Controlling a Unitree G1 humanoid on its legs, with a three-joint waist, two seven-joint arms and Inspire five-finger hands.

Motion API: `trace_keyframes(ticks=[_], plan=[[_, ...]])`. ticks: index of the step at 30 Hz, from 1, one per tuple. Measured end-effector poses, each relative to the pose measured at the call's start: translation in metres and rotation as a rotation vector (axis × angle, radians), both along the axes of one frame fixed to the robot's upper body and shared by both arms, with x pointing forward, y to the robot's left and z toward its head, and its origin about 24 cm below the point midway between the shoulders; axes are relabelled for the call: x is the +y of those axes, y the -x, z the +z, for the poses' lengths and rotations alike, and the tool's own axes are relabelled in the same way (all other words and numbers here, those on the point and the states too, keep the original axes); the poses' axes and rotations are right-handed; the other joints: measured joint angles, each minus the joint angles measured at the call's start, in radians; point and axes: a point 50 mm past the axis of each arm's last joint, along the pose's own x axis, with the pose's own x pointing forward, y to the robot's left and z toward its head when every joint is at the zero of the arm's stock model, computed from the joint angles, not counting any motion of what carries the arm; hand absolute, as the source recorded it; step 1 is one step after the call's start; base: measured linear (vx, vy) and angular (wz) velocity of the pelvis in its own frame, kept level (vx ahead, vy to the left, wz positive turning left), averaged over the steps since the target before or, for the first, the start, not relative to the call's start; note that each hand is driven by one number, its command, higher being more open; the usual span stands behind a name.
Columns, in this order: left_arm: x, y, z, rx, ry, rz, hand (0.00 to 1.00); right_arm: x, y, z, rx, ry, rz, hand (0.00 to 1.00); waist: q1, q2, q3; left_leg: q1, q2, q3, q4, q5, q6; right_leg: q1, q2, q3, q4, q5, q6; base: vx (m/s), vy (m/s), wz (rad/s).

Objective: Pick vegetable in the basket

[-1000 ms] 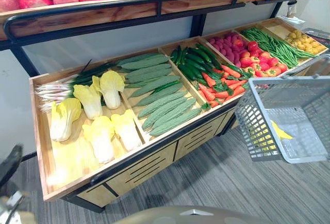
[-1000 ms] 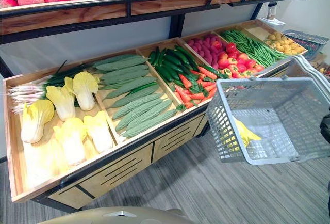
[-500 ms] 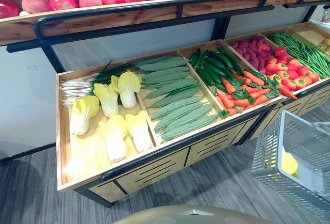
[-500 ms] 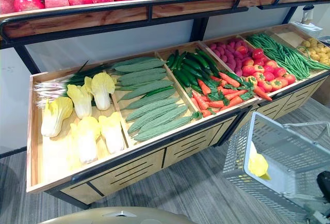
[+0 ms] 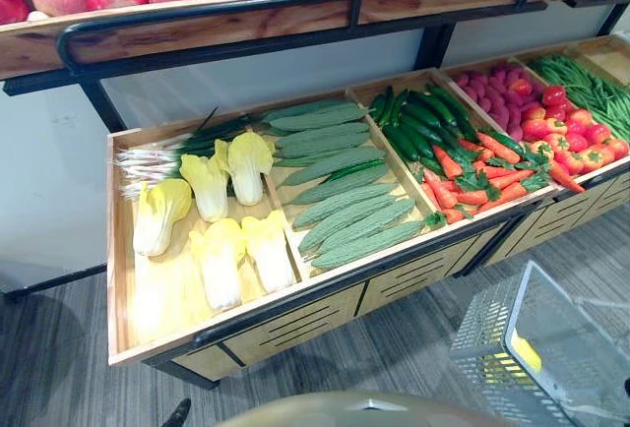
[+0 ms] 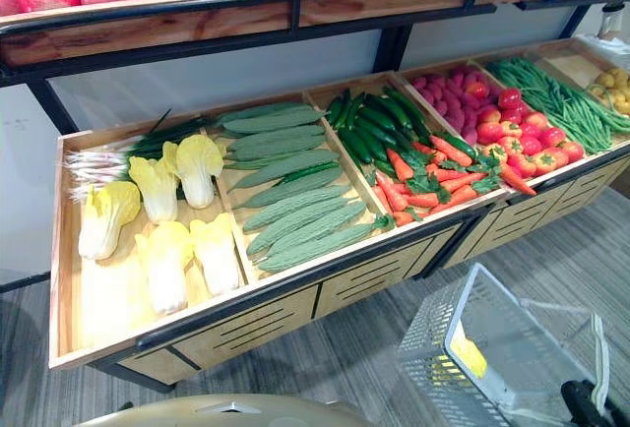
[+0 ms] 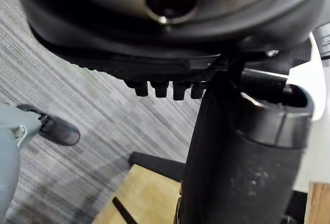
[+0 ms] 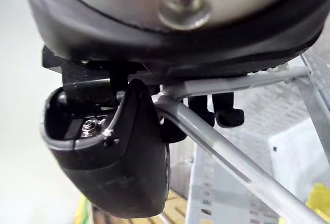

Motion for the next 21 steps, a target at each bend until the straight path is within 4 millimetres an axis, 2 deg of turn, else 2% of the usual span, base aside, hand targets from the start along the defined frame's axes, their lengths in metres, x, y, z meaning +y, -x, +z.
trace_keyframes(ticks=[2, 6, 9, 14, 21], plan=[[-0.005, -0.002, -0.004, 0.009, 0.034, -0.031, 1.0, 0.015, 0.015, -0.022, 0.012, -0.127, -0.086, 0.0, 0.0, 0.0, 0.001, 0.003, -0.001, -0.004, 0.0, -0.006, -0.001, 0.003, -0.003, -0.005, 0.013, -0.014, 0.002, 0.04, -0.01, 0.07], [-0.02, -0.006, -0.011, 0.027, 0.101, -0.096, 1.0, 0.041, 0.028, -0.047, 0.043, -0.298, -0.145, 0.0, -0.002, 0.001, 0.006, 0.012, -0.005, -0.015, 0.0, -0.011, 0.002, 0.021, -0.009, -0.015, 0.016, -0.02, 0.002, 0.07, -0.002, 0.06], [-0.029, -0.012, -0.013, 0.016, 0.129, -0.134, 1.0, 0.053, 0.035, -0.053, 0.057, -0.331, -0.179, 0.0, -0.004, 0.001, 0.027, 0.033, -0.018, -0.015, 0.0, -0.018, 0.009, 0.032, -0.024, -0.015, 0.029, -0.035, 0.006, 0.0, 0.005, 0.02], [-0.031, -0.015, -0.013, 0.015, 0.133, -0.177, 1.0, 0.066, 0.038, -0.059, 0.07, -0.366, -0.171, 0.0, -0.013, 0.001, 0.033, 0.042, -0.023, -0.009, 0.0, -0.021, 0.011, 0.036, -0.029, -0.013, 0.03, -0.037, 0.008, -0.02, 0.004, -0.03], [-0.034, -0.019, -0.014, 0.026, 0.14, -0.255, 1.0, 0.077, 0.019, -0.067, 0.068, -0.402, -0.071, 0.0, -0.005, 0.001, 0.032, 0.044, -0.023, -0.007, -0.001, -0.022, 0.011, 0.037, -0.03, -0.012, 0.03, -0.037, 0.008, 0.0, 0.0, 0.0]])
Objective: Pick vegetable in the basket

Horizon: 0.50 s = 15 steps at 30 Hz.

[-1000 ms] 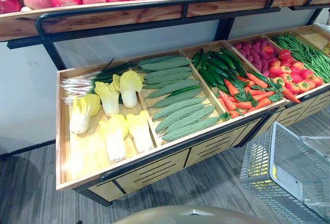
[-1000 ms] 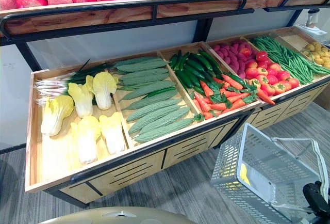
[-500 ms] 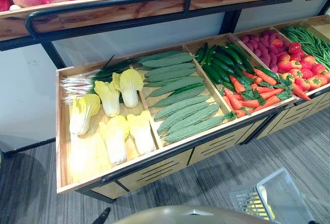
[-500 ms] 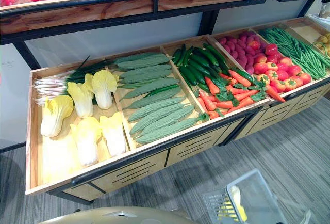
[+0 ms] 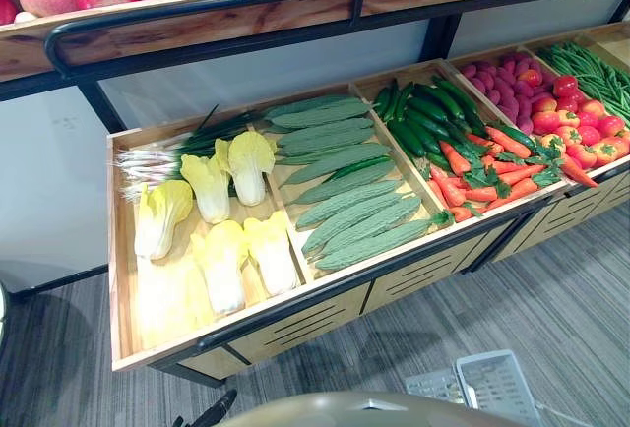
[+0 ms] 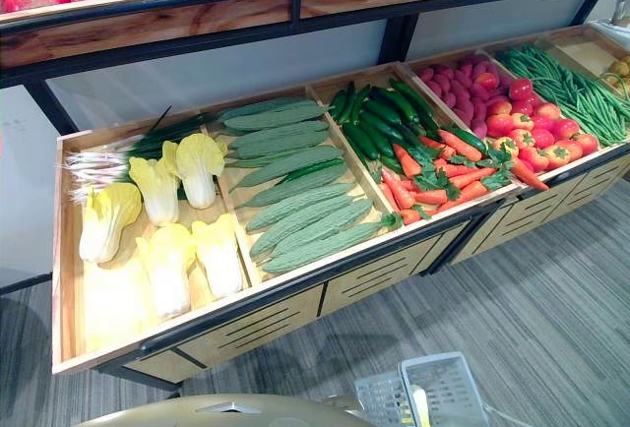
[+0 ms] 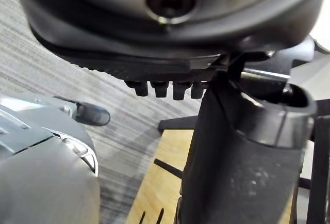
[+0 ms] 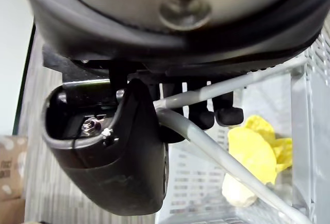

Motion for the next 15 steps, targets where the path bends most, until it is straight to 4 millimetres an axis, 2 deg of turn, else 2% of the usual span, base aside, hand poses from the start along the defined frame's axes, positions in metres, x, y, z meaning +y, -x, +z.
trace_keyframes(ticks=[5, 9, 13, 15], plan=[[-0.004, -0.004, -0.001, 0.008, 0.006, -0.07, 1.0, 0.008, -0.004, -0.004, -0.005, -0.013, 0.022, 0.0, 0.014, -0.003, 0.001, 0.008, 0.0, 0.009, 0.0, -0.004, -0.002, 0.002, 0.001, 0.007, -0.001, 0.0, 0.0, 0.0, 0.0, -0.03], [-0.008, -0.007, -0.001, 0.009, 0.013, -0.108, 1.0, 0.009, -0.009, -0.004, -0.005, -0.011, 0.055, 0.0, 0.018, -0.006, 0.004, 0.015, 0.006, 0.038, 0.032, -0.031, -0.006, 0.001, 0.003, 0.035, 0.001, -0.001, -0.002, -0.01, 0.008, -0.23], [-0.005, -0.008, 0.0, -0.001, -0.001, -0.116, 1.0, 0.004, -0.022, 0.0, -0.033, 0.023, 0.097, 0.0, 0.02, -0.01, 0.035, 0.015, 0.051, 0.109, 0.183, -0.129, -0.015, -0.015, 0.023, 0.115, 0.039, -0.009, -0.008, 0.0, 0.013, -0.58], [0.001, -0.017, 0.003, -0.025, -0.026, -0.155, 1.0, 0.001, -0.028, 0.003, -0.048, 0.045, 0.118, 0.0, 0.018, -0.016, 0.066, 0.013, 0.078, 0.14, 0.27, -0.183, -0.017, -0.024, 0.032, 0.153, 0.072, -0.016, -0.009, -0.01, 0.025, -0.48]])
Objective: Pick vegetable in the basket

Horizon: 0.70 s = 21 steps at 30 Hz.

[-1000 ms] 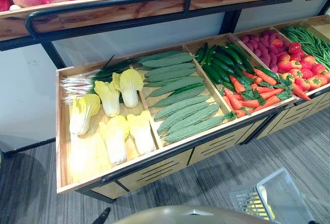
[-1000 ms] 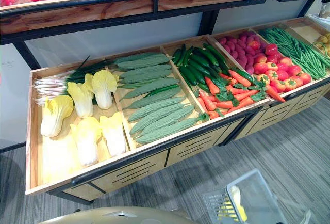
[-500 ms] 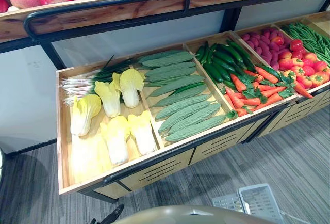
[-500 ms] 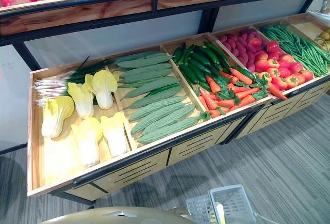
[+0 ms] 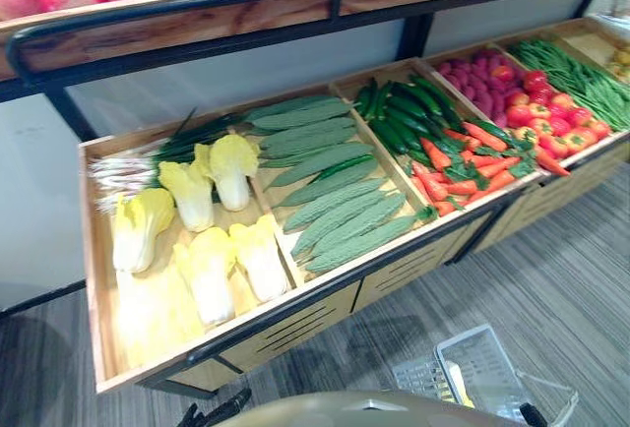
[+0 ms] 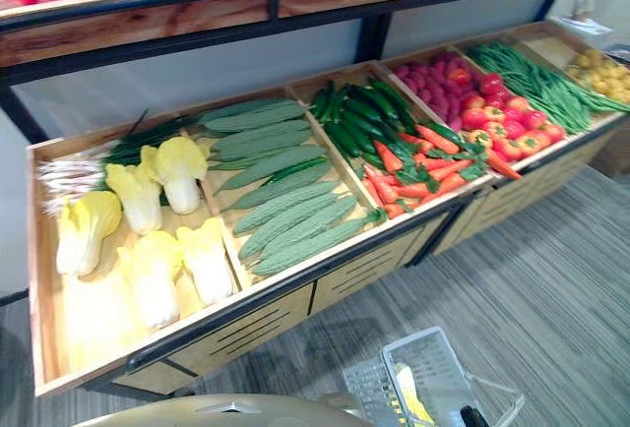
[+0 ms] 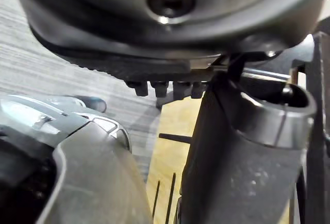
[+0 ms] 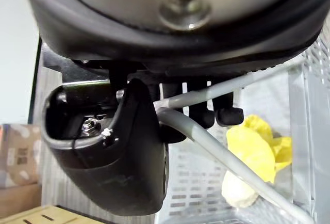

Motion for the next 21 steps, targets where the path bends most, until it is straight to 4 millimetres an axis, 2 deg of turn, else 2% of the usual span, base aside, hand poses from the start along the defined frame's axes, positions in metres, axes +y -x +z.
trace_keyframes(ticks=[2, 6, 9, 12, 13, 14, 15, 16, 17, 18, 19, 20, 21], plan=[[0.008, -0.01, 0.003, -0.024, -0.028, -0.036, 1.0, 0.001, -0.001, 0.002, -0.012, 0.014, 0.004, 0.0, -0.003, -0.012, 0.023, -0.009, 0.016, 0.011, 0.072, -0.042, 0.001, -0.011, -0.003, 0.019, 0.04, -0.016, 0.004, -0.04, 0.059, -0.26], [0.018, -0.036, 0.009, -0.077, -0.071, -0.113, 1.0, 0.002, 0.012, 0.002, 0.013, 0.016, 0.0, 0.0, -0.01, -0.032, 0.065, -0.058, 0.059, 0.0, 0.258, -0.153, 0.013, -0.032, -0.012, 0.039, 0.127, -0.046, 0.031, -0.07, 0.099, -0.06], [0.02, -0.037, 0.01, -0.065, -0.086, -0.15, 1.0, 0.004, 0.026, 0.002, 0.042, 0.008, -0.009, 0.0, -0.023, -0.045, 0.087, -0.067, 0.07, -0.004, 0.345, -0.21, 0.024, -0.047, -0.026, 0.041, 0.195, -0.06, 0.04, -0.08, 0.148, -0.02], [0.027, -0.037, 0.011, -0.054, -0.102, -0.162, 1.0, 0.015, 0.038, -0.001, 0.064, -0.021, -0.022, 0.0, -0.03, -0.066, 0.105, -0.057, 0.074, 0.002, 0.378, -0.227, 0.03, -0.05, -0.033, 0.045, 0.23, -0.06, 0.041, -0.11, 0.12, -0.08], [0.031, -0.034, 0.012, -0.044, -0.114, -0.163, 1.0, 0.021, 0.041, -0.003, 0.068, -0.036, -0.028, 0.0, -0.027, -0.071, 0.112, -0.039, 0.09, 0.029, 0.388, -0.237, 0.029, -0.06, -0.023, 0.06, 0.232, -0.053, 0.049, -0.16, 0.083, -0.6], [0.033, -0.03, 0.012, -0.028, -0.122, -0.157, 1.0, 0.023, 0.04, -0.004, 0.06, -0.035, -0.028, 0.0, -0.026, -0.062, 0.112, -0.029, 0.12, 0.07, 0.405, -0.249, 0.024, -0.079, -0.001, 0.069, 0.229, -0.03, 0.067, -0.12, 0.043, -0.85], [0.033, -0.028, 0.012, -0.021, -0.124, -0.154, 1.0, 0.024, 0.036, -0.003, 0.053, -0.028, -0.022, 0.0, -0.023, -0.051, 0.114, -0.024, 0.139, 0.097, 0.414, -0.253, 0.023, -0.097, 0.014, 0.067, 0.226, -0.008, 0.068, -0.14, 0.029, -1.27], [0.033, -0.027, 0.012, -0.009, -0.125, -0.152, 1.0, 0.026, 0.026, -0.001, 0.03, -0.013, 0.014, 0.0, -0.025, -0.032, 0.118, -0.025, 0.177, 0.159, 0.423, -0.255, 0.023, -0.137, 0.037, 0.034, 0.206, 0.061, 0.067, -0.15, 0.024, -1.23], [0.032, -0.028, 0.012, -0.01, -0.125, -0.155, 1.0, 0.027, 0.022, 0.0, 0.018, -0.003, 0.031, 0.0, -0.025, -0.022, 0.118, -0.036, 0.194, 0.193, 0.425, -0.252, 0.027, -0.163, 0.036, -0.031, 0.169, 0.105, 0.057, -0.19, 0.024, -1.15], [0.032, -0.03, 0.012, -0.013, -0.126, -0.161, 1.0, 0.028, 0.021, 0.001, 0.013, 0.006, 0.044, 0.0, -0.023, -0.011, 0.117, -0.042, 0.202, 0.214, 0.424, -0.247, 0.036, -0.171, 0.032, -0.081, 0.14, 0.122, 0.047, -0.14, 0.005, -0.72], [0.03, -0.032, 0.013, -0.02, -0.123, -0.163, 1.0, 0.029, 0.016, 0.004, -0.003, 0.02, 0.062, 0.0, -0.022, -0.002, 0.123, -0.052, 0.207, 0.235, 0.422, -0.242, 0.041, -0.177, 0.008, -0.171, 0.134, 0.113, 0.019, -0.1, -0.034, -0.56], [0.029, -0.035, 0.014, -0.032, -0.131, -0.166, 1.0, 0.027, 0.014, 0.007, -0.01, 0.038, 0.071, 0.0, -0.025, -0.017, 0.128, -0.053, 0.207, 0.265, 0.42, -0.235, 0.054, -0.176, -0.043, -0.294, 0.219, 0.067, -0.055, -0.06, -0.039, -0.68], [0.029, -0.037, 0.015, -0.039, -0.137, -0.168, 1.0, 0.024, 0.011, 0.011, -0.012, 0.063, 0.077, 0.0, -0.014, -0.022, 0.123, -0.052, 0.209, 0.296, 0.419, -0.223, 0.051, -0.171, -0.085, -0.371, 0.307, 0.022, -0.094, -0.02, -0.052, -0.65]])
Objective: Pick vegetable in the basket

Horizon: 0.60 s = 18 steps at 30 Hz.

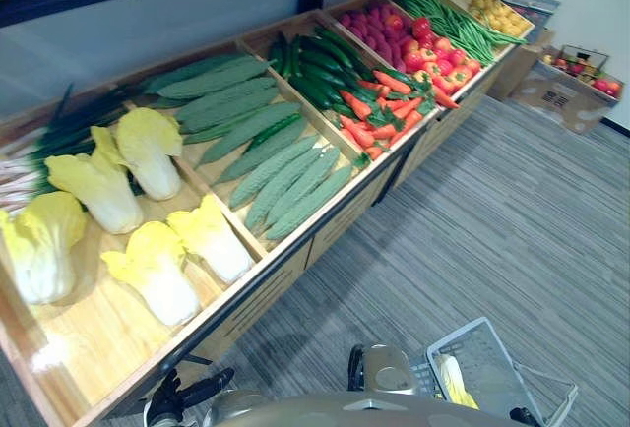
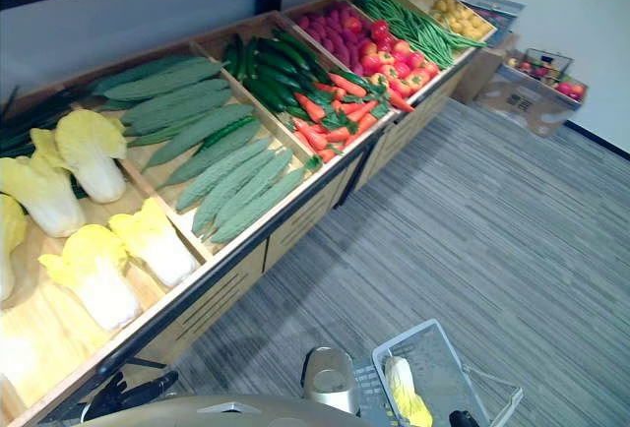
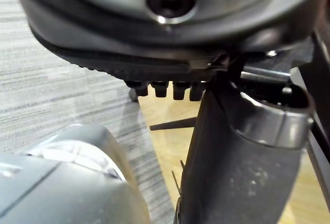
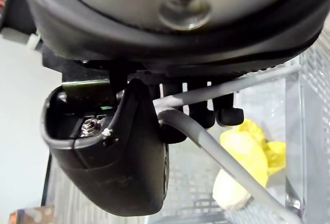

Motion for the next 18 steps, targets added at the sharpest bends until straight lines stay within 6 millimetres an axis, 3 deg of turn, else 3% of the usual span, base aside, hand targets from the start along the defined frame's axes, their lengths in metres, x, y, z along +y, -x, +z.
trace_keyframes(ticks=[3, 5, 6, 8, 9, 11, 13, 14, 15, 18], plan=[[0.003, -0.008, 0.003, -0.032, -0.013, -0.021, 1.0, -0.008, -0.03, 0.005, -0.022, 0.032, 0.108, 0.0, 0.018, -0.033, -0.021, -0.007, -0.001, 0.066, -0.018, 0.034, -0.007, -0.019, -0.095, -0.143, 0.178, -0.09, -0.049, 0.0, -0.126, -0.77], [0.002, -0.01, 0.003, -0.048, -0.016, -0.006, 1.0, -0.018, -0.052, 0.009, -0.023, 0.063, 0.206, 0.0, 0.018, -0.048, -0.035, -0.001, 0.001, 0.091, -0.021, 0.057, -0.017, -0.013, -0.101, -0.23, 0.146, -0.135, -0.051, 0.05, -0.233, -0.76], [-0.007, -0.012, 0.0, -0.054, 0.015, 0.009, 1.0, -0.029, -0.071, 0.016, -0.032, 0.102, 0.275, 0.0, 0.025, -0.019, -0.047, -0.005, 0.001, 0.105, -0.044, 0.09, 0.005, -0.009, -0.059, -0.252, 0.082, -0.142, -0.054, 0.07, -0.241, -0.88], [-0.014, -0.011, -0.002, -0.063, 0.036, 0.03, 1.0, -0.038, -0.092, 0.026, -0.06, 0.143, 0.347, 0.0, 0.024, 0.0, -0.056, -0.008, 0.019, 0.107, -0.036, 0.158, 0.061, 0.008, -0.003, -0.243, -0.011, -0.136, -0.052, 0.09, -0.225, -0.64], [-0.016, -0.009, -0.003, -0.06, 0.043, 0.039, 1.0, -0.04, -0.107, 0.03, -0.083, 0.158, 0.383, 0.0, 0.026, -0.001, -0.057, -0.028, 0.042, 0.091, -0.001, 0.156, 0.061, 0.032, 0.025, -0.231, -0.064, -0.123, -0.062, 0.09, -0.198, -0.27], [-0.019, -0.007, -0.005, -0.054, 0.053, 0.041, 1.0, -0.041, -0.119, 0.035, -0.108, 0.172, 0.411, 0.0, 0.028, -0.007, -0.057, -0.077, 0.017, 0.072, -0.024, 0.13, 0.035, 0.063, 0.044, -0.222, -0.135, -0.095, -0.067, 0.02, -0.127, -0.17], [-0.02, -0.001, -0.007, -0.039, 0.058, 0.06, 1.0, -0.042, -0.13, 0.039, -0.136, 0.186, 0.445, 0.0, 0.034, -0.003, -0.058, -0.135, 0.006, 0.08, -0.065, 0.145, 0.052, 0.097, 0.08, -0.221, -0.209, -0.064, -0.068, 0.01, -0.083, -0.19], [-0.022, 0.005, -0.008, -0.026, 0.062, 0.081, 1.0, -0.043, -0.131, 0.042, -0.147, 0.197, 0.457, 0.0, 0.04, 0.004, -0.058, -0.156, -0.001, 0.095, -0.145, 0.202, 0.072, 0.123, 0.109, -0.221, -0.25, -0.051, -0.064, 0.07, -0.04, -0.28], [-0.023, 0.013, -0.009, -0.017, 0.073, 0.118, 1.0, -0.041, -0.13, 0.041, -0.151, 0.193, 0.459, 0.0, 0.049, 0.001, -0.06, -0.14, -0.006, 0.083, -0.182, 0.265, 0.05, 0.15, 0.132, -0.21, -0.291, -0.037, -0.051, 0.07, -0.03, -0.16], [-0.021, 0.013, -0.008, -0.024, 0.073, 0.121, 1.0, -0.043, -0.118, 0.042, -0.139, 0.208, 0.46, 0.0, 0.036, -0.011, -0.071, -0.117, -0.048, 0.084, -0.254, 0.287, 0.045, 0.203, 0.151, -0.222, -0.393, 0.004, -0.03, 0.06, -0.019, 0.07]])
